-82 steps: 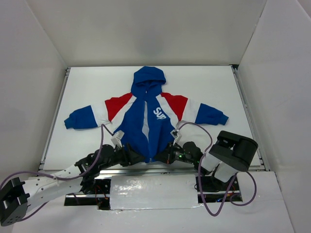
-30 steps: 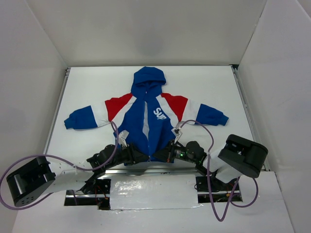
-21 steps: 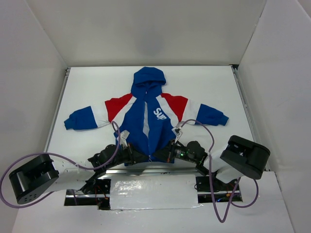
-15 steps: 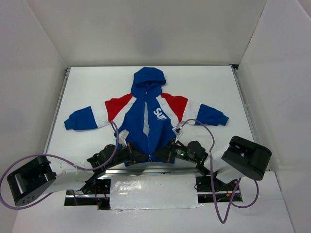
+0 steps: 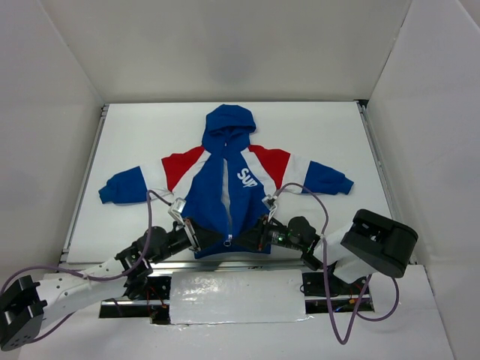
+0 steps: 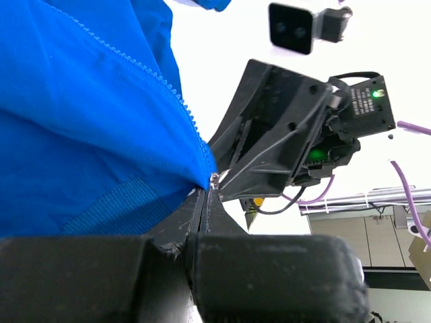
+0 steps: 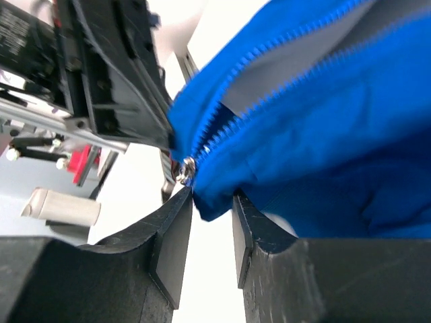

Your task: Zip up the jacket

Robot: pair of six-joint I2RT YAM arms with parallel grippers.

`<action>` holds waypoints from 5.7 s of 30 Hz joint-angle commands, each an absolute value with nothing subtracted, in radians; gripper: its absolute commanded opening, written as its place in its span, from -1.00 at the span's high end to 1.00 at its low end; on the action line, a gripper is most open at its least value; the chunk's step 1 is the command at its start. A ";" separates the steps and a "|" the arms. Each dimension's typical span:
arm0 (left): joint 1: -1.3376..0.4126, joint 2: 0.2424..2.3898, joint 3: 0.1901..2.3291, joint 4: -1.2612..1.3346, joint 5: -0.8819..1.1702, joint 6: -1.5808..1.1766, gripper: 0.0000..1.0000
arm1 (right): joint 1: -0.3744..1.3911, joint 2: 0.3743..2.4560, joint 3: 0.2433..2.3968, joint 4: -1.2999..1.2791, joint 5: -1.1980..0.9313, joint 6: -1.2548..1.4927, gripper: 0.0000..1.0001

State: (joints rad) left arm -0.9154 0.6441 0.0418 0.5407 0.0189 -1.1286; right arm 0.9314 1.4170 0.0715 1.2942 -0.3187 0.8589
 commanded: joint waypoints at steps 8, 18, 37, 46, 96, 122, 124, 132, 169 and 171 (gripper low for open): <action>-0.919 0.687 0.021 0.597 0.037 -1.104 1.00 | 0.933 1.505 0.081 1.522 -0.368 0.894 0.27; -0.919 0.724 0.015 0.635 0.055 -1.104 1.00 | 0.917 1.476 0.061 1.515 -0.348 0.879 0.32; -0.920 0.759 0.015 0.669 0.086 -1.103 1.00 | 0.887 1.537 0.038 1.707 -0.365 0.917 0.29; -0.919 0.769 0.005 0.689 0.084 -1.115 1.00 | 0.888 1.516 0.051 1.716 -0.368 0.910 0.27; -0.919 0.779 -0.035 0.750 0.106 -1.118 -0.14 | 0.884 1.401 0.087 1.740 -0.439 0.910 1.00; -0.919 0.853 -0.063 0.891 0.143 -1.114 0.98 | 0.859 1.390 0.095 1.736 -0.508 0.942 1.00; -0.919 0.838 -0.061 0.870 0.138 -1.111 1.00 | 0.856 1.388 0.095 1.740 -0.509 0.946 1.00; -0.919 0.827 -0.055 0.833 0.135 -1.109 1.00 | 0.841 1.385 0.097 1.759 -0.506 0.986 1.00; -0.962 0.801 -0.009 0.759 0.130 -1.049 0.45 | 0.824 1.098 0.198 1.207 -0.491 0.827 1.00; -0.960 0.773 -0.008 0.743 0.127 -1.042 0.47 | 0.824 1.089 0.196 1.184 -0.491 0.816 1.00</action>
